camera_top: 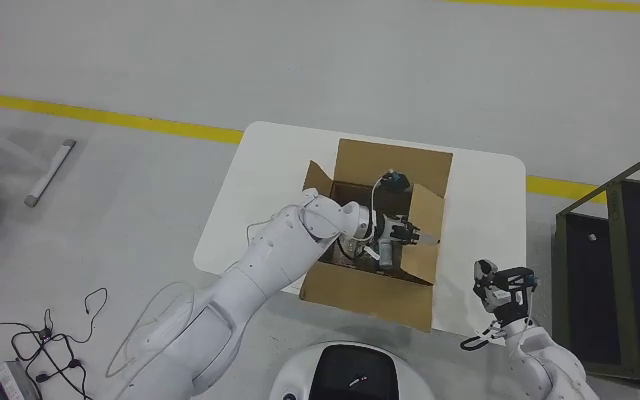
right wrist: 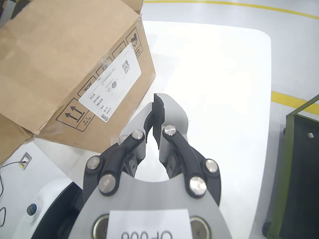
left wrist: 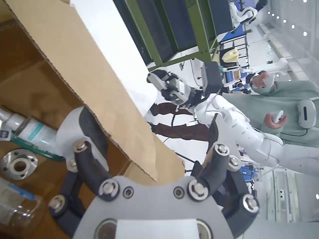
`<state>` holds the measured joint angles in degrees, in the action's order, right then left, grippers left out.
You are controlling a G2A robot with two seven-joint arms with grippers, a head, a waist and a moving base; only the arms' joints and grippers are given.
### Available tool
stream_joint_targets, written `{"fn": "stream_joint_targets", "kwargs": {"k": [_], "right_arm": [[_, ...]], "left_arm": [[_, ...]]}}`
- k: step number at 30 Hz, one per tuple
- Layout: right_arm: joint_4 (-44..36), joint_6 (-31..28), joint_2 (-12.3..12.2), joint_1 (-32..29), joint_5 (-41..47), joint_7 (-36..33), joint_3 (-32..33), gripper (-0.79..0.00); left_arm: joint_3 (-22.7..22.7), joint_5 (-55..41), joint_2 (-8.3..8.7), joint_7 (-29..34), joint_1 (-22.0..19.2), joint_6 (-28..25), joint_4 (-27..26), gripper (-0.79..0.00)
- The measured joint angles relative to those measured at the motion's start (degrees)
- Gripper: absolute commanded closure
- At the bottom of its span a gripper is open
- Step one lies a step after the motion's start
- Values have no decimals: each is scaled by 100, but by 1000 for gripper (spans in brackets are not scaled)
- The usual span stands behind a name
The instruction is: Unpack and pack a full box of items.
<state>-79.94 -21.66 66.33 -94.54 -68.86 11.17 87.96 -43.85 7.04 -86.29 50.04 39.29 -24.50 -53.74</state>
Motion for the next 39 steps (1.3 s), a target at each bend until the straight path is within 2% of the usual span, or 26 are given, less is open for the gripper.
{"fn": "stream_joint_targets", "kwargs": {"k": [5,10,20,22,24,25,28,32,39], "right_arm": [[219,-229,8,121,-54,181,-129,0],[215,-70,11,66,-25,279,-78,0],[-721,93,-66,-749,281,441,697,0],[-845,122,-71,-864,283,427,777,-80],[-958,117,-75,-972,300,409,844,-256],[-995,108,-76,-1009,308,408,868,-305],[-1064,101,-77,-1093,320,400,929,-351],[-1142,14,-77,-1135,324,416,953,-434],[-1245,-292,-85,-1117,-30,391,768,-413]], "left_arm": [[86,-144,-40,106,48,46,-299,-785],[294,-86,-131,55,-10,209,-458,-785],[987,477,-468,-320,-362,166,-393,-785],[1115,576,-542,-432,-406,172,-343,-785],[1225,617,-624,-518,-460,166,-239,-785],[1258,618,-655,-544,-485,159,-181,-785],[1275,535,-729,-597,-560,89,45,-785],[1116,366,-735,-622,-625,-66,367,-785],[981,174,-762,-542,-688,-145,535,-785]]}}
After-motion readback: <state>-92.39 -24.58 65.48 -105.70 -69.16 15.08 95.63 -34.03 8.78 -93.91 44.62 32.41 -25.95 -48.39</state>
